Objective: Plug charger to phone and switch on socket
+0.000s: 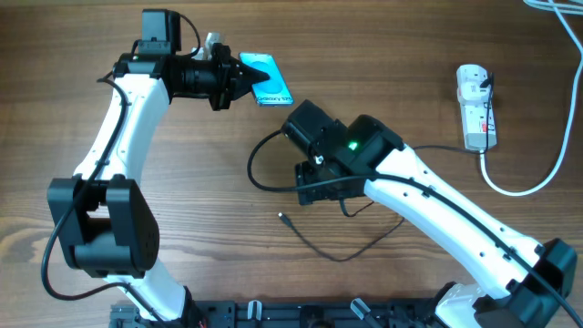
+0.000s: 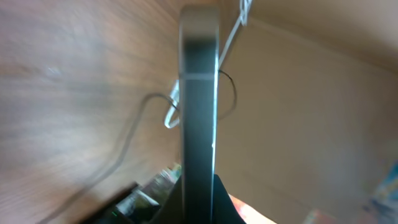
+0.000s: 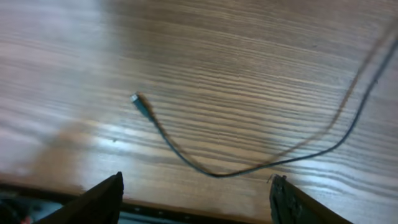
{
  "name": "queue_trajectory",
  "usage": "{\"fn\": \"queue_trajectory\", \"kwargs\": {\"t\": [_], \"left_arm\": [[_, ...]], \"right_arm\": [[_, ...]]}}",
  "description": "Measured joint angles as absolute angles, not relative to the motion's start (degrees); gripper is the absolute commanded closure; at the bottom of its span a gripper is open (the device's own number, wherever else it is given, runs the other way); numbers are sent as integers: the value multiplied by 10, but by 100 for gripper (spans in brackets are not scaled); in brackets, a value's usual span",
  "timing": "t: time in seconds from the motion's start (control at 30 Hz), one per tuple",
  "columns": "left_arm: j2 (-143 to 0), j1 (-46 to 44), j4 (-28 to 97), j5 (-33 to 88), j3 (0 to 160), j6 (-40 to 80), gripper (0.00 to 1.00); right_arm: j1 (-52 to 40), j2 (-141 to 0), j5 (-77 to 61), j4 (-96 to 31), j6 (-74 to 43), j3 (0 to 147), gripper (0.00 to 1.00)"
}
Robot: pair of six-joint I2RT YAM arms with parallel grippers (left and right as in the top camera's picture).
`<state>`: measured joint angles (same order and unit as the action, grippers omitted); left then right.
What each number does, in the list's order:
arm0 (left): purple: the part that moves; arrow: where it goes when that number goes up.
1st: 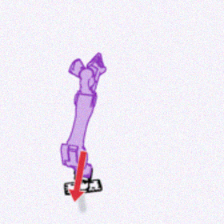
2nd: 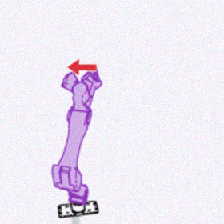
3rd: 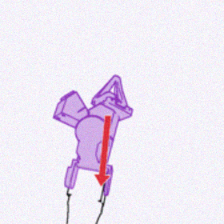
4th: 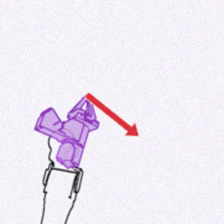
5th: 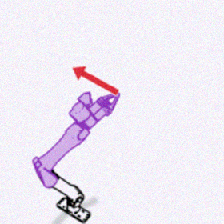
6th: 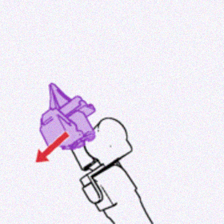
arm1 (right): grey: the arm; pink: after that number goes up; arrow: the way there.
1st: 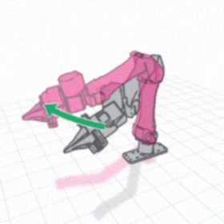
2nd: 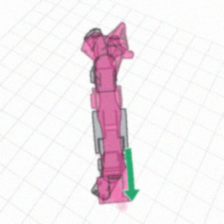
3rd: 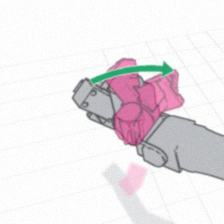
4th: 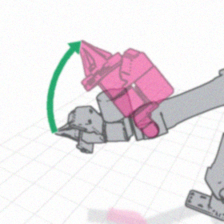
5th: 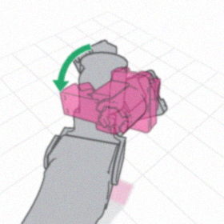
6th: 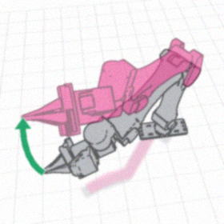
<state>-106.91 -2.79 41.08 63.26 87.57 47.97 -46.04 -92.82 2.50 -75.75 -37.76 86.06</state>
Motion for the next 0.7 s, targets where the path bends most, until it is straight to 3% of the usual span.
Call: {"fn": "queue_trajectory", "kwargs": {"t": [0.13,0.23,0.47,0.57,0.7], "left_arm": [[-1069,-28,411,711,876,532,96],[-1069,-26,411,771,876,550,96],[-1069,4,411,864,876,563,96],[-1069,9,411,871,876,563,96],[-1069,9,411,872,876,563,96]], "right_arm": [[-460,-928,75,-762,-436,850,24],[-460,-928,96,-770,-442,850,8],[-401,-928,125,-788,-437,849,6],[-362,-928,113,-779,-390,849,11],[-361,-928,-18,-713,-260,844,37]]}}
